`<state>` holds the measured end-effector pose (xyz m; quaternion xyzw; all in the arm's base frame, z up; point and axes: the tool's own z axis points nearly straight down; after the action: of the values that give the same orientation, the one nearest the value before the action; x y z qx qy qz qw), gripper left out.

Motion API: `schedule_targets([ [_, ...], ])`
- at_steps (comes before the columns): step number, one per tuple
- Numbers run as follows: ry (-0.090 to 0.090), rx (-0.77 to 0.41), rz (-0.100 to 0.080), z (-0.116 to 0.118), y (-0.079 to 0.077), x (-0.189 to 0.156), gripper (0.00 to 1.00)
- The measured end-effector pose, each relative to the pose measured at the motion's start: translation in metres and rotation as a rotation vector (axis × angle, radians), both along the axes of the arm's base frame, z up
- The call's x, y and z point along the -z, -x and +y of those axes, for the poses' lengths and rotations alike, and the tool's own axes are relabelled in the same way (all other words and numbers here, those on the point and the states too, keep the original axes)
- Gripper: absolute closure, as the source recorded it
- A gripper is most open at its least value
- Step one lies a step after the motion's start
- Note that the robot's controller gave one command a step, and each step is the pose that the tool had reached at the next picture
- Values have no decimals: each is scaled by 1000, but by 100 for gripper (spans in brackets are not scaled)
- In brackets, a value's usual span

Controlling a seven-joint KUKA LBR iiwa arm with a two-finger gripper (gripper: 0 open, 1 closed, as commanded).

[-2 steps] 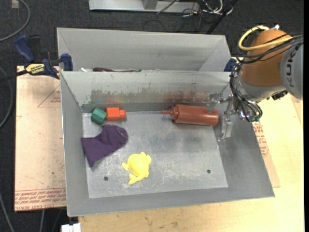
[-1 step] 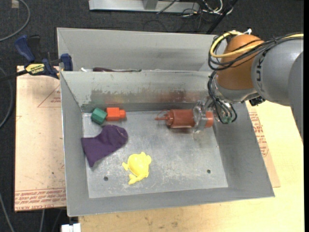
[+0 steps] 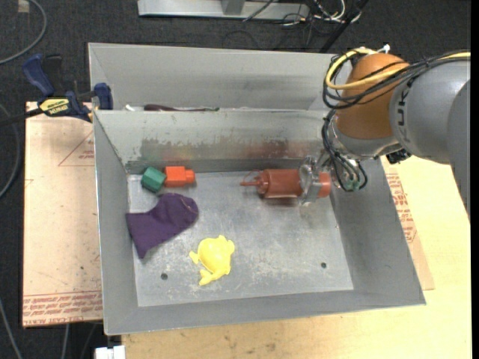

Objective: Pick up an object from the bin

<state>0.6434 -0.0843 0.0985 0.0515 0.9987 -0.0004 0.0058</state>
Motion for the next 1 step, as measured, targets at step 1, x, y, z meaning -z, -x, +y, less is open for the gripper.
schedule_targets([
  [1, 0, -11, 6, 3, 0, -37, 100],
])
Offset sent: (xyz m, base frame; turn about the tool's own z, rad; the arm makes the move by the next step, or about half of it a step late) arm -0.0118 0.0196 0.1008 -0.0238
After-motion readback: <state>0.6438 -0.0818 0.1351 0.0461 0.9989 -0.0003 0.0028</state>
